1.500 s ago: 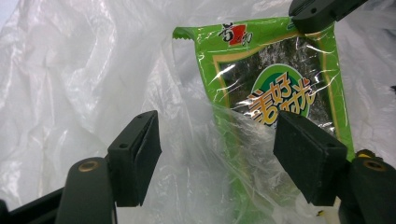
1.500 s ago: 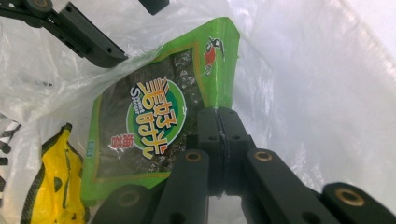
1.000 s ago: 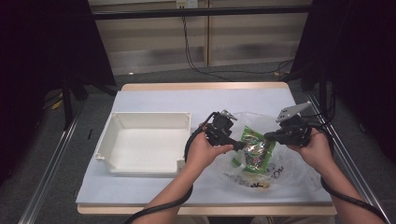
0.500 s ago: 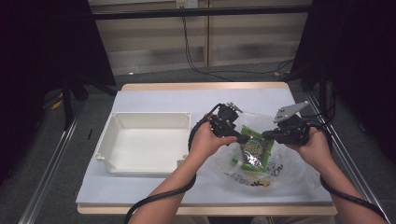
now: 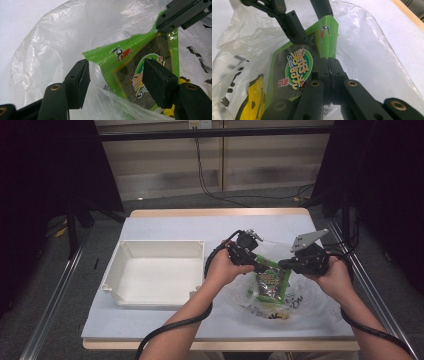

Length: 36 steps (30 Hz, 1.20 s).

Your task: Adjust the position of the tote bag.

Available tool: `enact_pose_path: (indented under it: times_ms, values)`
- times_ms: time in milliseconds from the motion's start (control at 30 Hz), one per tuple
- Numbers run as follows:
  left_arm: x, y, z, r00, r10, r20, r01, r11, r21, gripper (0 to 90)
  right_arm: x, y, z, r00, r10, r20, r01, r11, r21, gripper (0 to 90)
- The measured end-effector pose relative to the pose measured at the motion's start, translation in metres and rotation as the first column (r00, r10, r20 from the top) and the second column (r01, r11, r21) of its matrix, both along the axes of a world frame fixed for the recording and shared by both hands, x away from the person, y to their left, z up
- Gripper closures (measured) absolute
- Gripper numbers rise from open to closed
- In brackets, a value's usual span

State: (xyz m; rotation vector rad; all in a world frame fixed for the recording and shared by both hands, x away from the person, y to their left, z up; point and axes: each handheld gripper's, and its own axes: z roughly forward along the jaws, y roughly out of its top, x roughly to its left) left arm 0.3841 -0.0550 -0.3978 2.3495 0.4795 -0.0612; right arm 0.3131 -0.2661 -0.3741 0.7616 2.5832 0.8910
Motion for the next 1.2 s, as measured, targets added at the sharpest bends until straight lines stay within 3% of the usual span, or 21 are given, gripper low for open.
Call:
enact_pose_path:
  times_ms: [133, 300, 400, 567, 667, 767, 1000, 1067, 1133, 1200]
  values:
    - [0.001, 0.000, -0.002, 0.9998, -0.018, 0.006, 0.018, 0.9998, 0.008, 41.9, 0.001, 0.003, 0.000, 1.0000, 0.006, 0.006, -0.006, 1.0000, -0.002, 89.7]
    - [0.000, 0.002, -0.004, 0.9993, -0.034, -0.017, 0.034, 0.9994, 0.003, 48.1, 0.001, 0.003, 0.000, 0.9999, 0.009, 0.008, -0.009, 0.9999, 0.010, 89.7]
    - [-0.001, 0.001, -0.003, 0.9993, -0.037, -0.006, 0.037, 0.9992, 0.014, 50.3, 0.002, 0.004, 0.000, 0.9999, 0.012, 0.012, -0.012, 0.9999, 0.007, 89.7]
    - [-0.002, 0.004, 0.000, 0.9997, -0.025, -0.002, 0.025, 0.9995, 0.020, 63.3, 0.002, 0.004, -0.001, 0.9999, 0.010, 0.010, -0.011, 0.9999, 0.005, 89.6]
    - [0.000, 0.006, -0.001, 0.9998, -0.012, -0.018, 0.012, 0.9999, 0.004, 60.5, 0.001, 0.003, -0.001, 0.9997, 0.018, 0.015, -0.018, 0.9998, 0.008, 90.0]
    - [0.003, 0.005, -0.002, 0.9998, -0.005, -0.017, 0.005, 1.0000, 0.008, 50.8, 0.000, 0.005, -0.002, 0.9991, 0.037, 0.022, -0.037, 0.9993, -0.003, 90.0]
    - [0.008, 0.001, -0.006, 0.9988, -0.040, -0.029, 0.040, 0.9992, 0.006, 44.6, 0.001, 0.005, -0.002, 0.9976, 0.062, 0.031, -0.062, 0.9981, 0.002, 90.0]
    - [0.009, 0.000, -0.008, 0.9978, -0.035, -0.055, 0.034, 0.9992, -0.019, 39.3, 0.001, 0.005, -0.002, 0.9974, 0.064, 0.034, -0.064, 0.9980, -0.003, 90.0]
    - [0.009, -0.002, -0.009, 0.9966, -0.066, -0.048, 0.066, 0.9978, 0.001, 39.4, 0.001, 0.006, -0.002, 0.9969, 0.066, 0.043, -0.066, 0.9978, -0.009, 90.0]
    - [0.008, -0.003, -0.011, 0.9967, -0.066, -0.047, 0.066, 0.9978, 0.009, 39.9, 0.001, 0.006, -0.001, 0.9965, 0.074, 0.039, -0.074, 0.9972, 0.008, 90.0]
